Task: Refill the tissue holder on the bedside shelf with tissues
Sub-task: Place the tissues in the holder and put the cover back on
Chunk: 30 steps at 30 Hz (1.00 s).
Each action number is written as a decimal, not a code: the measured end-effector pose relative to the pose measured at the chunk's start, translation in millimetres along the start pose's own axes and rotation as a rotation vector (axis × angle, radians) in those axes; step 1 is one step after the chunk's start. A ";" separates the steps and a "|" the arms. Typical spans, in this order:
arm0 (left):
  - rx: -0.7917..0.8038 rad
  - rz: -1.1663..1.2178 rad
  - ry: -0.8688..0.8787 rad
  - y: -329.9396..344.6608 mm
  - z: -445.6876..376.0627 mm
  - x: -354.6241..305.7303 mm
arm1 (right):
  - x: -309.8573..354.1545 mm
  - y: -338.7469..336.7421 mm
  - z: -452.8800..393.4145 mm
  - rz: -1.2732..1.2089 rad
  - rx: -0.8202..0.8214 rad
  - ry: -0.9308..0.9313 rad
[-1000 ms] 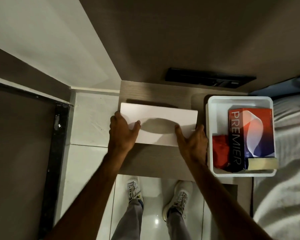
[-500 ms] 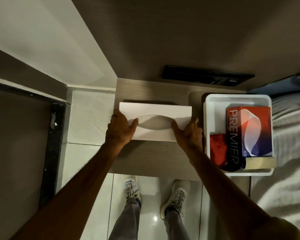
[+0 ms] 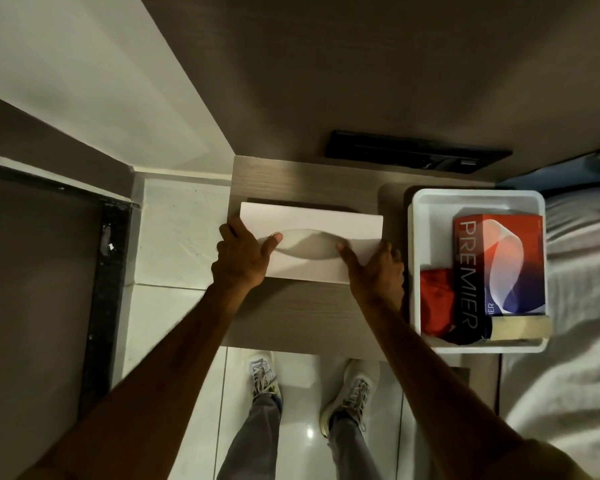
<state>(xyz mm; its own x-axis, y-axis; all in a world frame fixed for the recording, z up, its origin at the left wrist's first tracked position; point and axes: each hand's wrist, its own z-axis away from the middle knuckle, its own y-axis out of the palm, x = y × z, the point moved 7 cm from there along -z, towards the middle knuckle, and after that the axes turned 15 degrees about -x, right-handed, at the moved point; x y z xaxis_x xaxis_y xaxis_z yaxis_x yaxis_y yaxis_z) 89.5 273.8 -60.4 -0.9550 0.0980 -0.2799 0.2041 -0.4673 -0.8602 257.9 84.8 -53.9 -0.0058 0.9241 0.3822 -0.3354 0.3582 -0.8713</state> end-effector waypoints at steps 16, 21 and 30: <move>-0.231 -0.079 0.402 -20.4 20.9 -9.2 | 63.7 -15.1 15.9 0.152 -0.192 -0.721; -0.119 -0.193 0.523 8.4 31.9 2.8 | 82.4 35.3 13.6 0.182 0.185 -0.792; -0.125 -0.192 0.527 17.8 28.5 9.3 | 108.4 55.1 16.4 0.430 0.157 -1.156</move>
<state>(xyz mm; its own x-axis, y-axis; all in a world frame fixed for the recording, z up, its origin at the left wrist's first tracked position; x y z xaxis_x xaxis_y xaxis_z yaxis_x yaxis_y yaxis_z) 78.1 241.3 -66.2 -0.7480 0.6104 -0.2605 0.0918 -0.2936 -0.9515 223.3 202.6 -55.4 -0.9424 0.2744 0.1913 -0.2093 -0.0375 -0.9771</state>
